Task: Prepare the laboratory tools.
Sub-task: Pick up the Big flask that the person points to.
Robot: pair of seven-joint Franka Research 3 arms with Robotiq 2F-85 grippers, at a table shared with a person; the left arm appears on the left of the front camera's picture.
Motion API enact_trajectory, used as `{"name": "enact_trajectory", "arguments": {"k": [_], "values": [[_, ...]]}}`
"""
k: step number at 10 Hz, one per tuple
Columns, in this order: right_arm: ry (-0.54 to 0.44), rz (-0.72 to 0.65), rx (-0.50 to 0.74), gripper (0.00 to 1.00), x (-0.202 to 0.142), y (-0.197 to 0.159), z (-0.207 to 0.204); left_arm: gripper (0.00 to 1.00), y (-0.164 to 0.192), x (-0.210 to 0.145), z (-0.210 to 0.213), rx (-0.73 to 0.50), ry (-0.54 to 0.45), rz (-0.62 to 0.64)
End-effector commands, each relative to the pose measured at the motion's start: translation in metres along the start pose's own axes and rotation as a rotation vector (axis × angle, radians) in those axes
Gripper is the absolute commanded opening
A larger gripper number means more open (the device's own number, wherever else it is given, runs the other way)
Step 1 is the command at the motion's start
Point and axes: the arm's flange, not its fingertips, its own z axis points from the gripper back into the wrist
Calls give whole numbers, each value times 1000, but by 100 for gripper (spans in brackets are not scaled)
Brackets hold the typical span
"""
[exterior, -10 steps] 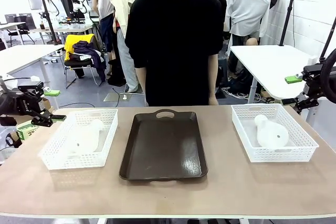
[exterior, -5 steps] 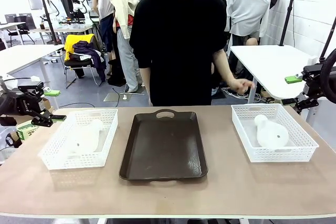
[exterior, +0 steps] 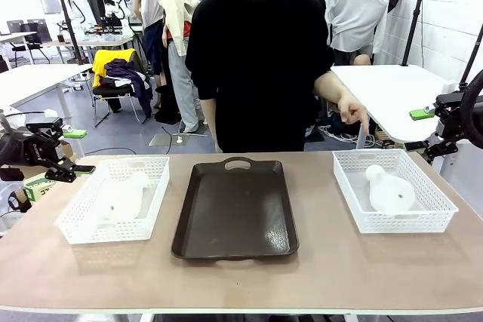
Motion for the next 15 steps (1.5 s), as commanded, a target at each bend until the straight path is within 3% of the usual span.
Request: {"name": "enact_trajectory", "arguments": {"k": [1, 10, 12, 13, 15], "values": [[2, -2, -3, 100, -1, -1, -1, 100, -1, 0, 0, -4, 1, 0], [0, 0, 0, 100, 0, 0, 0, 100, -1, 0, 0, -4, 1, 0], [27, 33, -259, 100, 5, 31, 8, 100, -1, 0, 0, -4, 1, 0], [126, 100, -359, 100, 15, 49, 8, 100, -1, 0, 0, -4, 1, 0], [154, 134, -724, 100, 36, 75, -4, 100, -1, 0, 0, -4, 1, 0]]}}
